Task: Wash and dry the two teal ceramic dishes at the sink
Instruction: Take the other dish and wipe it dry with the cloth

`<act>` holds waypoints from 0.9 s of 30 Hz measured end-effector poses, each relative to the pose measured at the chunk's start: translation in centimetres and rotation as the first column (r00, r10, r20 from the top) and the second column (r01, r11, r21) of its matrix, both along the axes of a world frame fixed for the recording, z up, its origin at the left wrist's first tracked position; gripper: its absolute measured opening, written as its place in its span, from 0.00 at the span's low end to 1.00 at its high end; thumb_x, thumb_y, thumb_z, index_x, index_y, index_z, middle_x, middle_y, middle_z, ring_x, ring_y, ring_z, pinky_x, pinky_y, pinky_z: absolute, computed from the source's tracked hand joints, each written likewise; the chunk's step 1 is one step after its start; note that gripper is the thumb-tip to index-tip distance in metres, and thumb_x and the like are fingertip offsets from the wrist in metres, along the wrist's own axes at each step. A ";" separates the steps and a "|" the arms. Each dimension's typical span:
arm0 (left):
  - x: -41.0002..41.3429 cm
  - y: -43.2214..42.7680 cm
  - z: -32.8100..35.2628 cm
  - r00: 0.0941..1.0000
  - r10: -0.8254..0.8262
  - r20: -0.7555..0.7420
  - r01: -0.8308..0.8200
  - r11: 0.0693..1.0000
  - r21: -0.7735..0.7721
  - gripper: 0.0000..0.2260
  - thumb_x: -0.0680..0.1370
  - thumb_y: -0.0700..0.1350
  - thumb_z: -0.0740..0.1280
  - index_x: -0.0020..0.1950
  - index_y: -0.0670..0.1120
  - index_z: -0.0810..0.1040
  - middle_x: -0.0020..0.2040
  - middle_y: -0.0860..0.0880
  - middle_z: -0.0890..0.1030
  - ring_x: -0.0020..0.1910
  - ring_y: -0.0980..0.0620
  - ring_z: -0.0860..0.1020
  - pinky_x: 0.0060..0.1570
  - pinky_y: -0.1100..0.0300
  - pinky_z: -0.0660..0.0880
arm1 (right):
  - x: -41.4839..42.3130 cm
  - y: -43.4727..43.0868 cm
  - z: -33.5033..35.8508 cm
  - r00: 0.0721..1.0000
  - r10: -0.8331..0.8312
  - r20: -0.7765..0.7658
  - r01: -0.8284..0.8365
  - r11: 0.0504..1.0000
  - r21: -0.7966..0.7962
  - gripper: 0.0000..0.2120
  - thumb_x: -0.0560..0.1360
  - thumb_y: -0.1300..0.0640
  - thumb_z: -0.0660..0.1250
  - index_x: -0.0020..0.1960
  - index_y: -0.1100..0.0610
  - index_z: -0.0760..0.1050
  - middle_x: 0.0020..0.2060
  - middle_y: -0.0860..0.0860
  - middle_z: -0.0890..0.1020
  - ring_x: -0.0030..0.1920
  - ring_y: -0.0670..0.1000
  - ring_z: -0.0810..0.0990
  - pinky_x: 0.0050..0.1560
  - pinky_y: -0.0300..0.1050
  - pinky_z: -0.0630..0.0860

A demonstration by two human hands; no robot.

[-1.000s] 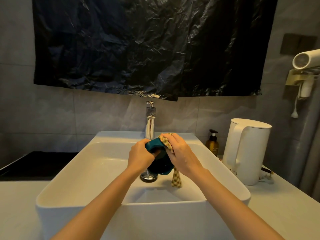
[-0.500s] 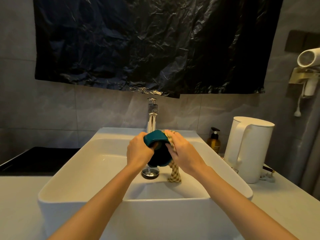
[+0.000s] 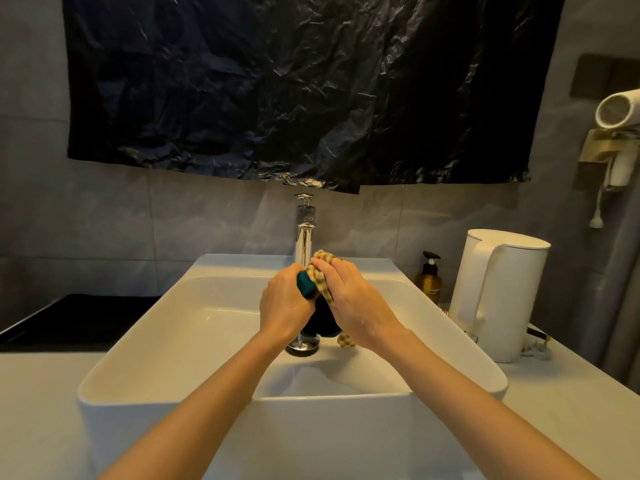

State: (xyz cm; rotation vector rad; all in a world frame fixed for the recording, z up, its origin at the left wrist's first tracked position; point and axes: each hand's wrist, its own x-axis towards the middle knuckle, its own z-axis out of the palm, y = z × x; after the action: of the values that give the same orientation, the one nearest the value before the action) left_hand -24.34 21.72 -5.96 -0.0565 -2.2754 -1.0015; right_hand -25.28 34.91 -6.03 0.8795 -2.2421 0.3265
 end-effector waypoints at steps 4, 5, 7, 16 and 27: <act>-0.5 -0.7 0.2 0.998 0.053 0.035 -0.058 0.986 0.158 0.14 0.72 0.41 0.71 0.57 0.45 0.75 0.51 0.46 0.80 0.49 0.47 0.77 0.47 0.56 0.75 | -0.1 0.2 0.3 0.986 0.035 0.162 -0.002 0.980 -0.201 0.21 0.81 0.59 0.57 0.73 0.55 0.59 0.66 0.53 0.70 0.64 0.53 0.71 0.64 0.46 0.71; -0.7 -0.9 0.3 0.997 0.062 0.042 -0.069 0.975 0.210 0.14 0.72 0.40 0.71 0.57 0.45 0.75 0.51 0.45 0.80 0.49 0.47 0.77 0.48 0.55 0.76 | 0.0 0.3 0.2 0.977 0.051 0.206 -0.001 0.971 -0.240 0.21 0.81 0.58 0.56 0.73 0.55 0.59 0.66 0.53 0.70 0.63 0.53 0.72 0.63 0.45 0.71; -0.8 -1.0 0.4 0.998 0.048 0.043 -0.057 0.965 0.255 0.14 0.73 0.40 0.70 0.57 0.44 0.74 0.51 0.45 0.80 0.48 0.48 0.77 0.48 0.55 0.76 | 0.3 0.4 0.0 0.972 0.041 0.232 0.017 0.970 -0.242 0.23 0.81 0.57 0.56 0.74 0.55 0.55 0.69 0.53 0.68 0.64 0.52 0.72 0.64 0.42 0.69; -1.0 -0.6 0.2 0.998 -0.023 0.056 0.008 0.966 0.259 0.14 0.73 0.41 0.71 0.57 0.44 0.74 0.49 0.47 0.79 0.47 0.49 0.76 0.48 0.57 0.75 | 0.1 0.2 0.1 0.984 0.065 0.167 -0.010 0.951 -0.310 0.19 0.81 0.58 0.57 0.71 0.54 0.61 0.64 0.53 0.72 0.61 0.51 0.73 0.62 0.42 0.72; -0.7 0.1 0.2 0.978 -0.193 0.076 0.160 0.935 0.316 0.15 0.73 0.40 0.71 0.58 0.46 0.73 0.51 0.48 0.78 0.51 0.49 0.76 0.48 0.60 0.74 | -0.1 0.6 -0.2 0.984 -0.015 0.177 0.082 0.923 -0.375 0.20 0.80 0.56 0.61 0.70 0.54 0.62 0.62 0.53 0.72 0.60 0.51 0.73 0.58 0.40 0.74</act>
State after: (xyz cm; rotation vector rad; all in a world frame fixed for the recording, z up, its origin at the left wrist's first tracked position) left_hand -25.01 21.80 -5.76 -0.0791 -2.2086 -1.4777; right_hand -25.37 35.46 -6.19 0.6041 -2.2399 0.8126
